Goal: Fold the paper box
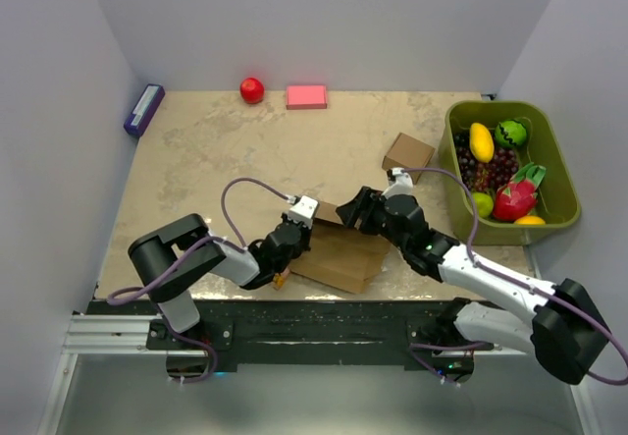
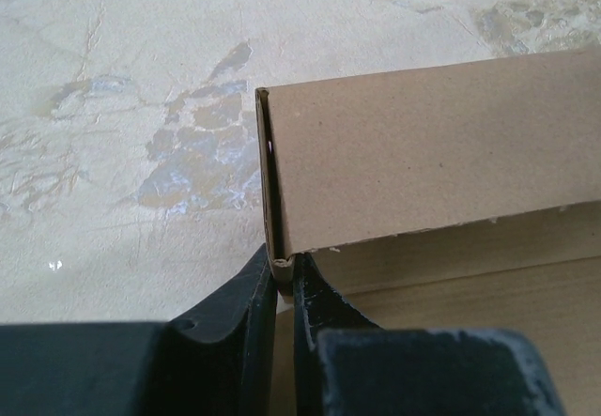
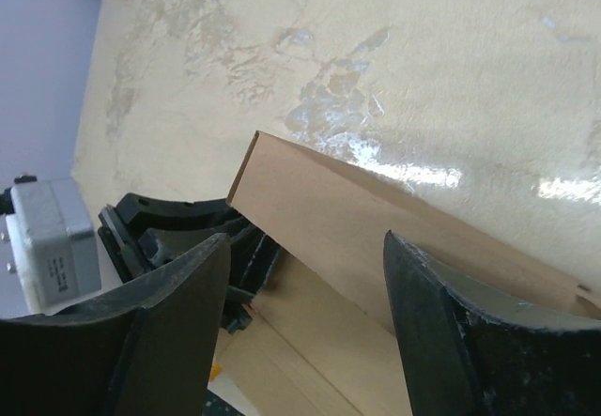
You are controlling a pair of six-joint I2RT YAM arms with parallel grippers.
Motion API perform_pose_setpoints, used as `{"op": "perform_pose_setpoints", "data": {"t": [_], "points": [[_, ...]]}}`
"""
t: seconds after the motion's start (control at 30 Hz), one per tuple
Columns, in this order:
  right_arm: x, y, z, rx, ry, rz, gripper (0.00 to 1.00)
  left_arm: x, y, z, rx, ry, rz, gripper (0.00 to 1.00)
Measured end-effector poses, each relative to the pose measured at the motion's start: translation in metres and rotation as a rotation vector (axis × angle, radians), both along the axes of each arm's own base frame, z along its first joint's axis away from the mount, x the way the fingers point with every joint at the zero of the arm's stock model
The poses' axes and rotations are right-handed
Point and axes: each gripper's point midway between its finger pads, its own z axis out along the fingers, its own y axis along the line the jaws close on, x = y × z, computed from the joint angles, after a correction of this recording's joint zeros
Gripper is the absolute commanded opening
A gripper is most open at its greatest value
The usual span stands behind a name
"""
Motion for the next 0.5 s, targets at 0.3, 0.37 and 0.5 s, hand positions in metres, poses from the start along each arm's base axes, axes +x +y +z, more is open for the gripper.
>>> {"op": "perform_pose_setpoints", "data": {"t": [0.3, 0.37, 0.5], "points": [[-0.016, -0.01, 0.03, 0.071, 0.011, -0.021, 0.73, -0.002, 0.002, 0.0, -0.01, 0.094, 0.026, 0.0], [-0.022, -0.009, 0.027, 0.155, 0.038, -0.037, 0.73, -0.002, 0.001, 0.0, -0.018, 0.109, 0.035, 0.0], [-0.034, -0.008, 0.002, 0.287, 0.147, -0.085, 0.71, -0.001, -0.001, 0.001, -0.031, 0.129, 0.051, 0.0]]}}
